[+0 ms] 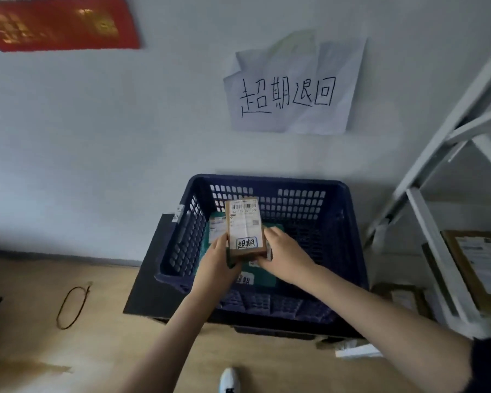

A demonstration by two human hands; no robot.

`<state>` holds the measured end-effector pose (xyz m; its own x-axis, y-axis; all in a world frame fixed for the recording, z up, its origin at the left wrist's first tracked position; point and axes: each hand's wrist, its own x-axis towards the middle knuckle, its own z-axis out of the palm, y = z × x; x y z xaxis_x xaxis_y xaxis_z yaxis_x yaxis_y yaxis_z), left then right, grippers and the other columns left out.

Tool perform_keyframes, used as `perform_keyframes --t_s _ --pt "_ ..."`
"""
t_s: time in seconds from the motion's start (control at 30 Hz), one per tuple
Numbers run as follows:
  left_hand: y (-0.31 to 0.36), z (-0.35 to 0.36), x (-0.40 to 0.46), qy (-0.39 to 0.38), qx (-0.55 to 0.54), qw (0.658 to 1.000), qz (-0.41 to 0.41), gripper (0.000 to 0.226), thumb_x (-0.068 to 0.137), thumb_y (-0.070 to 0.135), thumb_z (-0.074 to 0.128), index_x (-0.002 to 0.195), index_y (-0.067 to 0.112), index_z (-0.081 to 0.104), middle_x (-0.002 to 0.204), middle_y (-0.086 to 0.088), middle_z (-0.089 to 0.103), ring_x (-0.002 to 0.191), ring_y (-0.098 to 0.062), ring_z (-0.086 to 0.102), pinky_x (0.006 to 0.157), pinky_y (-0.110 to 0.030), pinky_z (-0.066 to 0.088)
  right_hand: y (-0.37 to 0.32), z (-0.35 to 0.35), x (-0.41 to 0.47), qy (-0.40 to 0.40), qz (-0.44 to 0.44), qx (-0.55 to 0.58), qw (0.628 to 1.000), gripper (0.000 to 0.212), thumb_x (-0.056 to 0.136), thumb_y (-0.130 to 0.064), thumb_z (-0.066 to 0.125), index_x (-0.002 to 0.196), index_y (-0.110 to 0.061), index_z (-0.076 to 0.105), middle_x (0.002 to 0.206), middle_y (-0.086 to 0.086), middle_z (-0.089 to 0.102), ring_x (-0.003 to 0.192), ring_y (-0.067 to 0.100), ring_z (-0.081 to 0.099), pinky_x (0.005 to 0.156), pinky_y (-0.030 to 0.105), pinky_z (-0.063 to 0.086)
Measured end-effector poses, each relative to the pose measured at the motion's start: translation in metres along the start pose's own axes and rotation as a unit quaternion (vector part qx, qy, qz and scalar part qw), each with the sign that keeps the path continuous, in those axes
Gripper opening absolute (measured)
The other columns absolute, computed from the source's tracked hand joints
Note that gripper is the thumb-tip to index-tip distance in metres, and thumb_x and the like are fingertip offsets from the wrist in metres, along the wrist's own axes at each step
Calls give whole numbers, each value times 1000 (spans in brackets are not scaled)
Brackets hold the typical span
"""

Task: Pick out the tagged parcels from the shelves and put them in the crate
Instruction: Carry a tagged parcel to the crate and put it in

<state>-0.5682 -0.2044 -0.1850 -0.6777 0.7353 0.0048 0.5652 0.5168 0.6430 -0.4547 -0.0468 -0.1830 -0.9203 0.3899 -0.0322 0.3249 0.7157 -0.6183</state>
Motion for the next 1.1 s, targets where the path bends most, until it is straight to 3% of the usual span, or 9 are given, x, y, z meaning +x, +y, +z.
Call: perform_keyframes --t_s 0.23,0.33,0.5,0.63,0.73,0.9,1.1 --pt "-53 11 90 -134 40 989 55 59 82 19 75 135 17 50 126 -3 62 114 -20 58 94 -35 51 19 40 48 20 118 18 993 58 87 -26 76 139 -20 50 117 0 54 104 15 59 86 24 47" --pt "-70 29 116 -181 57 980 53 53 82 20 71 130 14 52 118 -4 62 106 -21 61 84 -29 49 32 59 64 16 162 17 986 54 88 -26 75 136 -14 53 119 5 54 108 19 58 85 23 41" --pt "-90 59 136 -213 63 975 31 48 82 20 70 126 15 53 113 -3 64 100 -21 63 75 -28 49 57 82 85 -9 213 23 977 55 86 -27 76 135 -14 54 117 7 54 110 24 57 90 33 48" --pt "-101 81 147 -225 91 969 54 45 83 22 70 123 13 51 115 -6 61 105 -24 60 85 -38 55 81 93 97 -27 222 26 974 55 85 -29 76 135 -16 56 115 6 56 106 21 55 81 30 44" --pt "-109 96 148 -243 118 962 47 50 83 24 70 126 13 47 124 -10 55 118 -29 55 96 -43 53 94 100 98 -37 235 21 971 52 87 -32 74 134 -17 56 115 7 58 104 22 55 84 36 50" --pt "-120 111 149 -290 167 941 57 71 88 25 69 147 8 33 153 -15 39 150 -32 23 122 -46 27 112 112 95 -85 248 25 965 58 86 -28 78 137 -14 54 119 12 56 110 27 56 93 41 51" --pt "-123 125 148 -289 287 907 103 88 93 38 62 155 2 10 161 -15 20 154 -33 7 125 -43 13 125 119 96 -102 248 14 963 52 90 -20 71 139 -13 54 122 14 56 113 29 57 96 41 50"
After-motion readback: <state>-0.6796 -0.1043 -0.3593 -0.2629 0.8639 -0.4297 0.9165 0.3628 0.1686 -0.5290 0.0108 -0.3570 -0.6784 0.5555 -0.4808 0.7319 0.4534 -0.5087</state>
